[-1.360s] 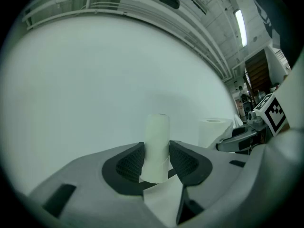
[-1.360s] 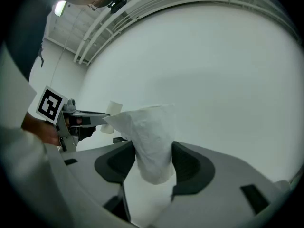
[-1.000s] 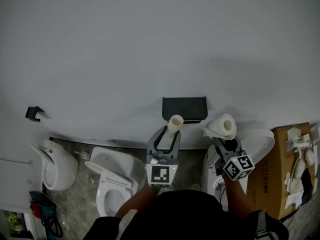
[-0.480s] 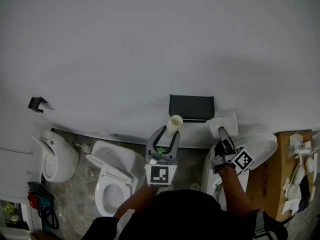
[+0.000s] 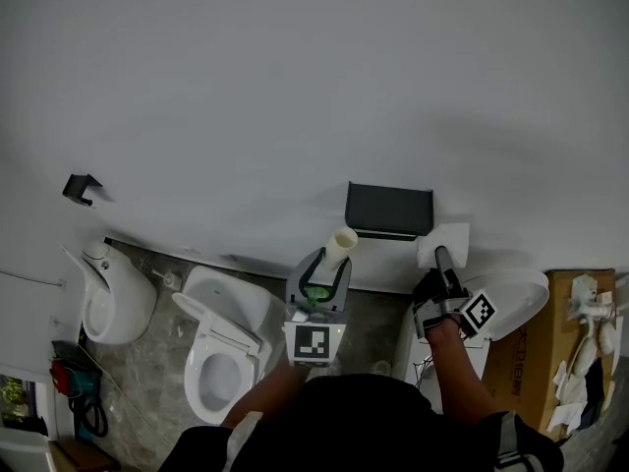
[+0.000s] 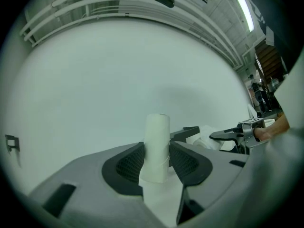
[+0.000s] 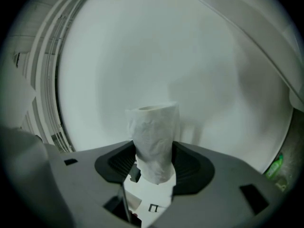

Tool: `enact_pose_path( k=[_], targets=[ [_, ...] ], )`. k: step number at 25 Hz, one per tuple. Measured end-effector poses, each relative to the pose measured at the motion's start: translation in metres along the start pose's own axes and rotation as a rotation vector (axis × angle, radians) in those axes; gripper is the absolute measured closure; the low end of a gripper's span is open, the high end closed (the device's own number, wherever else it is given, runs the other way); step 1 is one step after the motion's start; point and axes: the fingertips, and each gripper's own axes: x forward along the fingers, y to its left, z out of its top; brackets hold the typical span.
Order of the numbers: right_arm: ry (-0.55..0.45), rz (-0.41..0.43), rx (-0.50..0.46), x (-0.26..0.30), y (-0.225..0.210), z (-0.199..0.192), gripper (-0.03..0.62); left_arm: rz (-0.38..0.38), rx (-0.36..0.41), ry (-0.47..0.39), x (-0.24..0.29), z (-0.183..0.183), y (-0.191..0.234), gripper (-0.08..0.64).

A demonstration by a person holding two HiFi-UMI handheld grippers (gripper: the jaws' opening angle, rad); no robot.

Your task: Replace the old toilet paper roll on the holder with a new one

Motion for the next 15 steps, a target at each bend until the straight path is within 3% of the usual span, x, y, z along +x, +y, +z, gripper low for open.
enact_pose_path(
  k=[15],
  targets=[
    [0.036, -0.018, 0.038, 0.022, -0.01, -0.029, 0.357, 0.056, 0.012, 0.033, -0.018, -0.012, 0.022, 0.394]
  ],
)
